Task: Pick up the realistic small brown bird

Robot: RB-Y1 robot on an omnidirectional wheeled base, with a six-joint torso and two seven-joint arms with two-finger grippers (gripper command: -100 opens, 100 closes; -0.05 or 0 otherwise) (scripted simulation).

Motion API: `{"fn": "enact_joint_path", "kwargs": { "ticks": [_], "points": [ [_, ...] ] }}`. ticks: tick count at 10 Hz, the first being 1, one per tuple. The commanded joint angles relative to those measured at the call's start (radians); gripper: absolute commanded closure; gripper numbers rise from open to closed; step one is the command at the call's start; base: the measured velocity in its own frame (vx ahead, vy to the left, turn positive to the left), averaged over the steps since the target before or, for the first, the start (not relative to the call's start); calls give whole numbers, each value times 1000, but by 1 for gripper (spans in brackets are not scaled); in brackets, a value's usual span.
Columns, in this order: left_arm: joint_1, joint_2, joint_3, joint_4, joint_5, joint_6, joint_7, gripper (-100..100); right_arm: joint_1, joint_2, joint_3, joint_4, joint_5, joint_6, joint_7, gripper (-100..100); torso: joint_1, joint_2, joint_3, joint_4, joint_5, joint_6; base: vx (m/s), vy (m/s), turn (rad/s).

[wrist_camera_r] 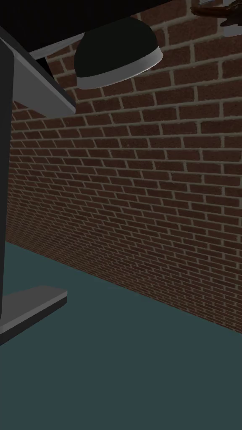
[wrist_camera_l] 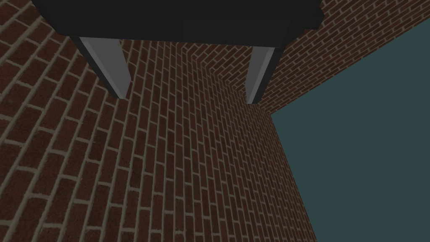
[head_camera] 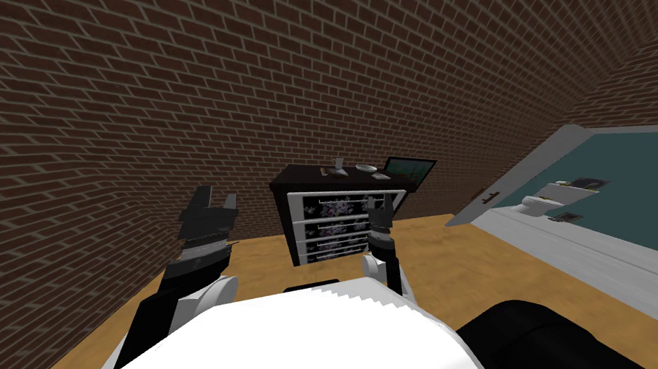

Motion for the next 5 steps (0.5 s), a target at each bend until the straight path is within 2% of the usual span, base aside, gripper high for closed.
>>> {"fn": "enact_joint_path", "kwargs": {
  "ticks": [1,3,5],
  "points": [
    [0,0,0,0,0,0,0,0,3,-50,-12,9,10,-4,0,-100,0,0,0,0,0,0,0,0,0],
    [0,0,0,0,0,0,0,0,7,-93,-24,18,19,-7,0,-100,-1,0,0,0,0,0,0,0,0],
    [0,0,0,0,0,0,0,0,17,-161,-60,42,47,-17,-1,-100,-1,0,0,0,0,0,2,-10,-9]
  ]
}}
